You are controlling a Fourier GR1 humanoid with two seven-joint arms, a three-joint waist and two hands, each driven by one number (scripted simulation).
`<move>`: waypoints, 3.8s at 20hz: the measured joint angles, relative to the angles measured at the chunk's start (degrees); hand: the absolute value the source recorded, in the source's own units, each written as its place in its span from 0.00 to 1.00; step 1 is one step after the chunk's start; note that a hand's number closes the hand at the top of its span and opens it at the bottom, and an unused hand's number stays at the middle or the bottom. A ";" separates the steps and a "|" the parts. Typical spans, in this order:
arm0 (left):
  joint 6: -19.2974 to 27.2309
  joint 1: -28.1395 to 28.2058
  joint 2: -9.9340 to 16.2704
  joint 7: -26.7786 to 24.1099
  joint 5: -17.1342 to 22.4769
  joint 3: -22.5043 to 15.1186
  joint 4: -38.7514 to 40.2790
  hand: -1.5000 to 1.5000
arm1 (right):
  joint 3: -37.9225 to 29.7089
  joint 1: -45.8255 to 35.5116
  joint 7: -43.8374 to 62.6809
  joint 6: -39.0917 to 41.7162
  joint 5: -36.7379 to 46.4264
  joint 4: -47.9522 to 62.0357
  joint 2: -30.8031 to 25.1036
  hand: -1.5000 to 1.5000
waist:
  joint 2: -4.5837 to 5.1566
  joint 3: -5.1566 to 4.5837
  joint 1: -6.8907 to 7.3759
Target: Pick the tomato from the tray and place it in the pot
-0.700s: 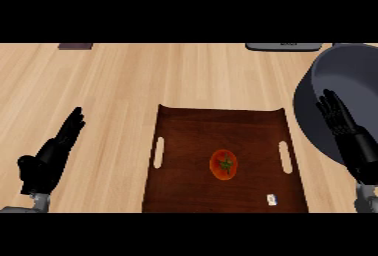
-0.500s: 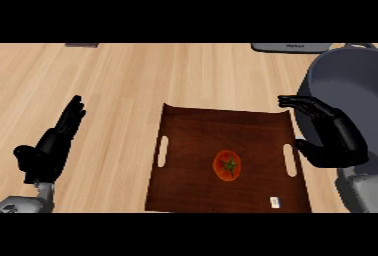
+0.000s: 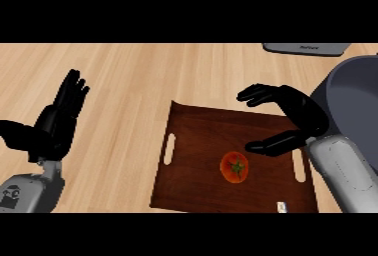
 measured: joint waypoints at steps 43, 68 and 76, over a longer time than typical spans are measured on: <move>-0.44 0.03 -3.37 6.65 -4.36 6.98 -2.60 0.50 | 21.68 -1.87 -0.12 2.36 51.25 -2.40 -3.23 0.00 | -1.36 -0.27 -5.48; -3.73 -0.91 -5.60 10.45 -6.95 10.93 -4.89 0.50 | 17.00 -2.13 -10.29 -7.30 70.31 11.63 9.19 1.00 | -1.49 -0.42 -5.43; -4.42 -0.12 -6.24 9.08 -7.43 11.77 -4.37 0.50 | 11.44 -1.77 -2.52 -6.21 72.35 15.15 13.54 1.00 | -1.84 -0.68 -6.11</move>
